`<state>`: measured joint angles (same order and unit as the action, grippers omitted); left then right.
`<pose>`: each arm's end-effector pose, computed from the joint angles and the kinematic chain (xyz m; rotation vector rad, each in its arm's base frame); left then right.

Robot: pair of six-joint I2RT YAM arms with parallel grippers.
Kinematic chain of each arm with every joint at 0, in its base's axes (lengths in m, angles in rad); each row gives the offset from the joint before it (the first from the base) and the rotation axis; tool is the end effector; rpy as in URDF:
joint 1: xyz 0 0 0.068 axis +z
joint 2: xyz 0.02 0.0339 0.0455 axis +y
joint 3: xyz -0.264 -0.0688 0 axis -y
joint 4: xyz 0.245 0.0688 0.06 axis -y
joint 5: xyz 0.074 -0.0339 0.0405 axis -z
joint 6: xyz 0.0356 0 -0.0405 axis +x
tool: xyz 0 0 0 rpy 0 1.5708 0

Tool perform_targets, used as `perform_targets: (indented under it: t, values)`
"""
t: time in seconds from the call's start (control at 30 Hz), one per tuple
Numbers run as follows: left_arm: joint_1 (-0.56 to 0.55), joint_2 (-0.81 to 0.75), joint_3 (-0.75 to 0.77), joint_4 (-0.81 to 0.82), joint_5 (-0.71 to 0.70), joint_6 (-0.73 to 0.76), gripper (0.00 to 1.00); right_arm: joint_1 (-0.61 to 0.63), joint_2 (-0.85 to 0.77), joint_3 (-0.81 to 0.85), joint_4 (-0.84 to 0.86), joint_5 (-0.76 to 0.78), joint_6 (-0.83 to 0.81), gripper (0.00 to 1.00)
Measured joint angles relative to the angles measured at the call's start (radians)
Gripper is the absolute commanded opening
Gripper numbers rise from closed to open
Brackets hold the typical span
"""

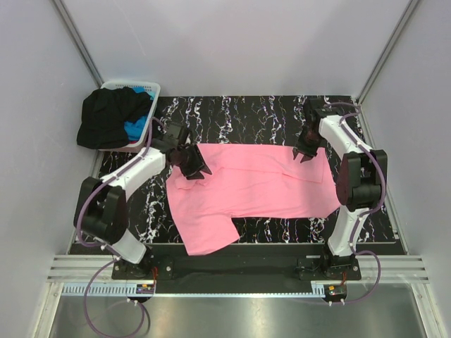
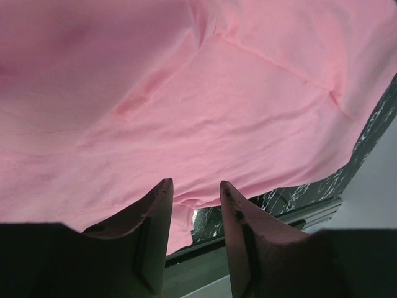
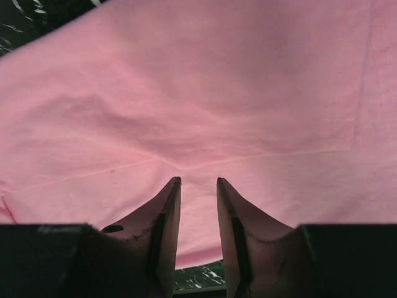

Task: Fold and stack the t-shirts
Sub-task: Fold the tshirt

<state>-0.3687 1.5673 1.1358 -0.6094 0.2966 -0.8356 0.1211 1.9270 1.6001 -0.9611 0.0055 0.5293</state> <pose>0.2960 -0.1255 0.2363 -0.5314 2.7200 -0.7665 0.3911 0.0474 0.2338 0.5827 2.8095 0.1230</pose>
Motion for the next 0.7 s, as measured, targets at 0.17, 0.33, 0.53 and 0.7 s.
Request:
perform_targets:
  t: [0.17, 0.33, 0.53, 0.7]
  values:
    - [-0.051, 0.076, 0.000, 0.000, 0.004, 0.007, 0.38, 0.003, -0.002, -0.063, -0.015, 0.080, 0.047, 0.36]
    - [-0.080, 0.120, 0.001, -0.001, 0.002, 0.020, 0.38, 0.002, -0.009, -0.113, -0.034, 0.187, 0.095, 0.37]
    - [-0.081, 0.125, 0.012, -0.001, -0.011, 0.040, 0.40, -0.065, -0.011, -0.157, -0.021, 0.208, 0.103, 0.38]
    - [-0.080, 0.142, 0.060, -0.010, -0.048, 0.059, 0.41, -0.187, -0.009, -0.134, -0.001, 0.171, 0.084, 0.37]
